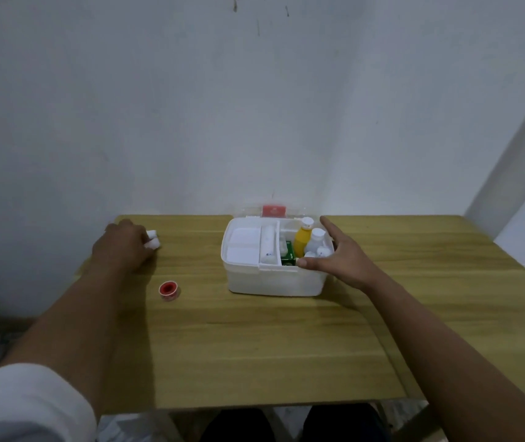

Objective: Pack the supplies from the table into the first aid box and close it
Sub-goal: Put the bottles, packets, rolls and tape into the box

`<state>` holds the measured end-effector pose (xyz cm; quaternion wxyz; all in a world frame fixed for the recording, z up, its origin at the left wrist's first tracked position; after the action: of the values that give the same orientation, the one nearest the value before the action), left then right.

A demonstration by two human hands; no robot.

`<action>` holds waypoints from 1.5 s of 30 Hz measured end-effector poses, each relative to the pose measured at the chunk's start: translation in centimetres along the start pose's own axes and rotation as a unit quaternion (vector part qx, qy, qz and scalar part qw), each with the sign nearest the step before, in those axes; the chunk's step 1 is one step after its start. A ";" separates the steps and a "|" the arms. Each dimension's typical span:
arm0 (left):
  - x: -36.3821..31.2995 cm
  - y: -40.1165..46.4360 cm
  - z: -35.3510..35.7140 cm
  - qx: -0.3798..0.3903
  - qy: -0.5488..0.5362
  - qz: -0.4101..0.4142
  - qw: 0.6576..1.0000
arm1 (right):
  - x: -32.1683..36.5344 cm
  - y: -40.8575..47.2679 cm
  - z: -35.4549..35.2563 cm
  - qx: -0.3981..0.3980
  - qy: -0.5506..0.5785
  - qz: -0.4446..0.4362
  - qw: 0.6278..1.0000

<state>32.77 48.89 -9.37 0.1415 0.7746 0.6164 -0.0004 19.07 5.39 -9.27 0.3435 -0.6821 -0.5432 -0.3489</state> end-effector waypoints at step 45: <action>-22.3 0.8 -3.4 0.028 -0.106 0.157 0.982 | 1.8 -1.4 -0.7 0.000 -0.042 -0.022 0.999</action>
<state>27.60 28.23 -2.06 0.1828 0.8608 0.4685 -0.0779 17.98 5.95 -7.30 0.3128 -0.6839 -0.5721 -0.3273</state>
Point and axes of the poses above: each hand's wrist, its own y-axis towards the middle knuckle, its own z-axis out of the palm, x = y × z, the point moved 9 cm from there along y, towards the middle knuckle, and after that the axes turned 10 degrees about z, right-handed, at the moved point
